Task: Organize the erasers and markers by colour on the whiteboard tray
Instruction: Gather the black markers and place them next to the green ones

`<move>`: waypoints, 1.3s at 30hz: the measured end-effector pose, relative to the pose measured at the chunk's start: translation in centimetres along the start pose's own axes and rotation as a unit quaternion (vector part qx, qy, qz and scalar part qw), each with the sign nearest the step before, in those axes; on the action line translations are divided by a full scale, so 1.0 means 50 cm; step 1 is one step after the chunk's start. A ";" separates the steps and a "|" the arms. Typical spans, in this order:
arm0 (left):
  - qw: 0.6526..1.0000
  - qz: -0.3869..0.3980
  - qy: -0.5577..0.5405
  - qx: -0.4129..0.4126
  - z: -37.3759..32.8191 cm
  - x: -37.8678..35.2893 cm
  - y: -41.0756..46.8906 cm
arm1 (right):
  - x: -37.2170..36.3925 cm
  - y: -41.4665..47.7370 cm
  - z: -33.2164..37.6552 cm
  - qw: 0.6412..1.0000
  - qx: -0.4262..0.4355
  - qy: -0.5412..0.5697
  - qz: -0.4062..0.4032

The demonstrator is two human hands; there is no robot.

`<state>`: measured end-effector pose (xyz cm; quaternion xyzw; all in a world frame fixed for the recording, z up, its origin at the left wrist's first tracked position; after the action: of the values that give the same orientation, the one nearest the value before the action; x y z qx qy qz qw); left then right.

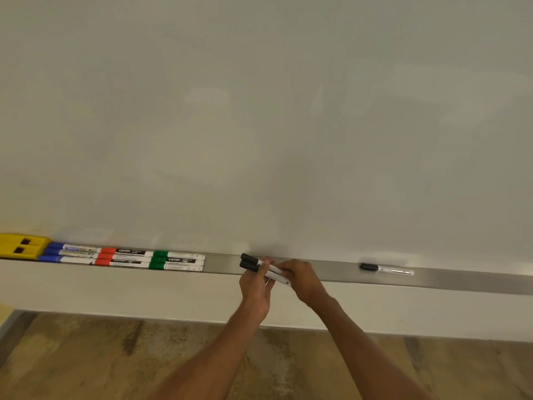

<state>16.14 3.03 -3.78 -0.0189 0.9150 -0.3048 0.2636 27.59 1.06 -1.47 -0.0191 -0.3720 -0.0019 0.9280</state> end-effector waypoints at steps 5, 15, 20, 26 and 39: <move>1.000 0.002 -0.020 0.008 0.023 -0.024 0.000 | 0.040 -0.017 -0.061 0.997 -0.034 -0.051 -0.041; 0.999 0.024 -0.004 0.044 0.086 -0.079 0.006 | 0.186 -0.113 -0.204 0.936 -0.219 -0.191 -0.199; 0.998 0.027 0.001 0.053 0.099 -0.103 0.008 | 0.215 -0.123 -0.227 0.928 -0.228 -0.231 -0.181; 0.997 0.043 -0.002 0.063 0.097 -0.111 0.013 | 0.213 -0.109 -0.231 0.928 -0.232 -0.254 -0.144; 0.997 0.038 0.012 0.061 0.097 -0.103 0.018 | 0.164 -0.062 -0.184 0.943 -0.149 -0.275 -0.111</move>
<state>23.09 2.12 -5.13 0.0362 0.8980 -0.3499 0.2645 39.82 -2.28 -2.37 -0.1159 -0.6077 -0.1546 0.7703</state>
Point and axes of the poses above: each hand's wrist, its own y-axis towards the middle knuckle, its own x-axis out of the back of the hand, z = x × y, the point moved 2 cm from there along y, towards the middle knuckle, and after that the axes turned 8 degrees about y, right-handed, at the moved point
